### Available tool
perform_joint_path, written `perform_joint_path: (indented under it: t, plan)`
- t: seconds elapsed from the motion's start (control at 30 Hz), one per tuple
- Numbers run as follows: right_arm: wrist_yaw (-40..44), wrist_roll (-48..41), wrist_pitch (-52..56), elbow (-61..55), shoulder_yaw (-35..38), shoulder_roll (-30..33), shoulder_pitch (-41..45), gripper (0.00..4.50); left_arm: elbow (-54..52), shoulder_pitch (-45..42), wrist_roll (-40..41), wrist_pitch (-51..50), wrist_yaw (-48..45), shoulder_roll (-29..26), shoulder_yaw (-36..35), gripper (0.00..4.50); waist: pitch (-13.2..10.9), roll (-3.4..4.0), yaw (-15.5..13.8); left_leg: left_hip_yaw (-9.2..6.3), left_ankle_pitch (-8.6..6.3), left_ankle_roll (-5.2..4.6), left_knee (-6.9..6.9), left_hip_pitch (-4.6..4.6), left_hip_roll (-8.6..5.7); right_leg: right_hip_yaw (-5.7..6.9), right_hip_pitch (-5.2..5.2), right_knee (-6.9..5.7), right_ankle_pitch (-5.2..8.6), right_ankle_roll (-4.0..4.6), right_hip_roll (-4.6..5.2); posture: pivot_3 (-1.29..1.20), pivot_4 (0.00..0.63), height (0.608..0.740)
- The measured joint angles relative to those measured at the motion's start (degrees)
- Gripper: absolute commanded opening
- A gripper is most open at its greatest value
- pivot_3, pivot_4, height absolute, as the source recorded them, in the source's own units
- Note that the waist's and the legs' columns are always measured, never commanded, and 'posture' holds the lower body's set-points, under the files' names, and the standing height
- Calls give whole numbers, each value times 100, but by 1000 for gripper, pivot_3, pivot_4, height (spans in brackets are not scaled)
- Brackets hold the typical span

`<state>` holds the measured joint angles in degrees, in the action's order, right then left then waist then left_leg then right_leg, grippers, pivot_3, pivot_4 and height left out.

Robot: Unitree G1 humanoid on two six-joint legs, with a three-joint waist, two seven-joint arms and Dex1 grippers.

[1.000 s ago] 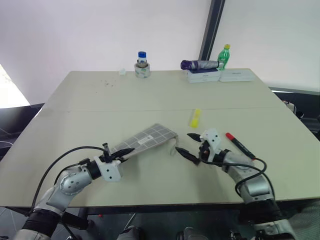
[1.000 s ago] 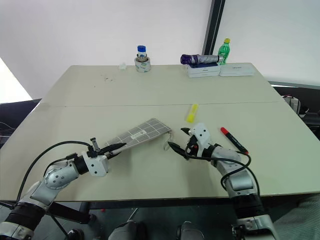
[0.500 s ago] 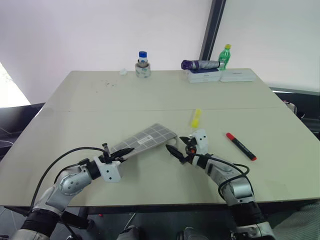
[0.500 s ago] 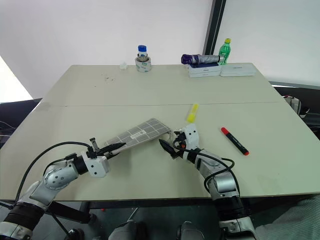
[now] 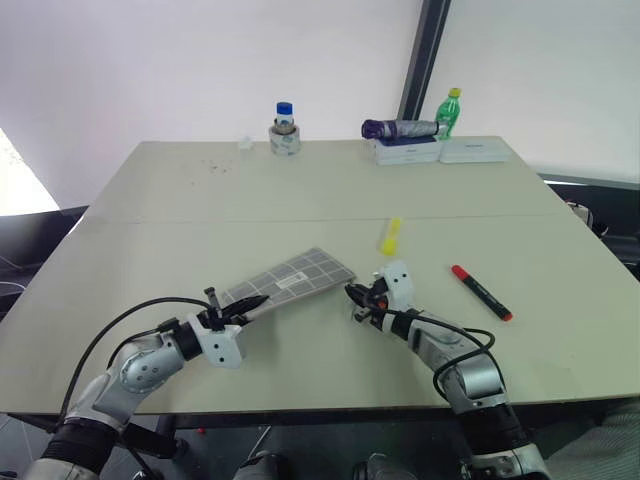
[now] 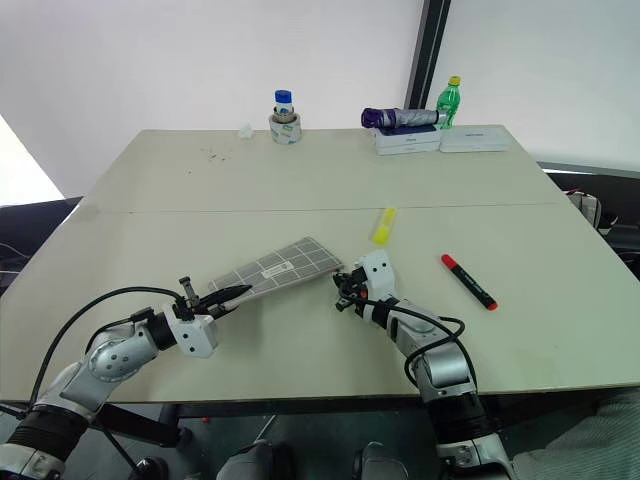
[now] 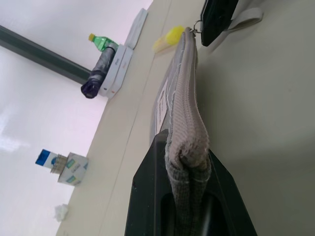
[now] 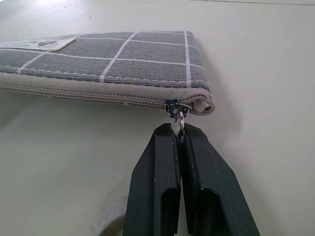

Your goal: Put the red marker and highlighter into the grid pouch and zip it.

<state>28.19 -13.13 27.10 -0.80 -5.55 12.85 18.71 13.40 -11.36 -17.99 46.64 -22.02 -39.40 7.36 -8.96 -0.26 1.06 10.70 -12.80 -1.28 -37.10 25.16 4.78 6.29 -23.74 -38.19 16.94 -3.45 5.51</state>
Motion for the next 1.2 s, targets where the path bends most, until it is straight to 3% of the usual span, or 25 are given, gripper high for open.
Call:
perform_joint_path:
  t: [0.27,0.6,1.0,1.2]
  plan:
    - [131,286,-21,-199,-601,-96,533,81,-1,31,-271,-20,142,187,71,0,0,0,-3,3,3,3,0,23,0,-1,-27,-5,0,-1,-4,0,150,740]
    - [1487,870,-1336,313,-1653,301,911,81,-57,-6,-397,-395,401,368,64,0,0,0,-7,7,5,4,-3,24,-1,0,-27,-7,-1,-1,-4,0,150,740]
    - [2603,1236,-2646,885,-2020,405,1475,81,-96,-80,-500,-472,480,467,127,0,0,-1,-15,10,18,26,-6,24,0,0,-29,-12,-1,-1,-4,0,150,740]
    - [2563,1258,-2731,985,-1960,376,1481,81,-124,-113,-504,-531,471,467,138,0,0,-1,-9,10,20,30,-6,24,1,0,-30,-13,-1,-1,-5,0,150,740]
